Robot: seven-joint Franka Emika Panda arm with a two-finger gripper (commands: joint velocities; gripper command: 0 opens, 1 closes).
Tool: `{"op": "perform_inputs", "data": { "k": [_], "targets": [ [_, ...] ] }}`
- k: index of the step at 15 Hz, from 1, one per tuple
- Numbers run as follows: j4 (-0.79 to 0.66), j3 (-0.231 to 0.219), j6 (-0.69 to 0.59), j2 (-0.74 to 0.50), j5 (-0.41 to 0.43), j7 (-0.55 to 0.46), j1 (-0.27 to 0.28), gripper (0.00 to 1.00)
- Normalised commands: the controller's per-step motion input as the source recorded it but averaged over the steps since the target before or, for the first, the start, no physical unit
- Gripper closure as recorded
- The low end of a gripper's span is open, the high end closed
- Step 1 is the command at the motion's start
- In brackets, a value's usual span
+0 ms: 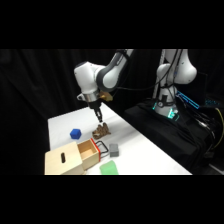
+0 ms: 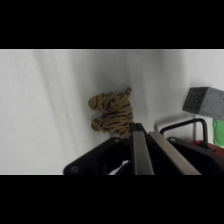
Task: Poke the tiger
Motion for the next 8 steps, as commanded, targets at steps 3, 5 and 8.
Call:
{"op": "perform_inputs", "data": {
  "k": [3,5,8],
  "targets": [
    [0.05,-0.051,-0.40,-0.36,-0.009,-0.07,0.016,0.45],
    [0.09,-0.047,-0.32,-0.26,-0.018,-0.05,0.026,0.28],
    [0.09,-0.043,-0.26,-0.21,-0.031,-0.03,0.036,0.05]
  ]
}}
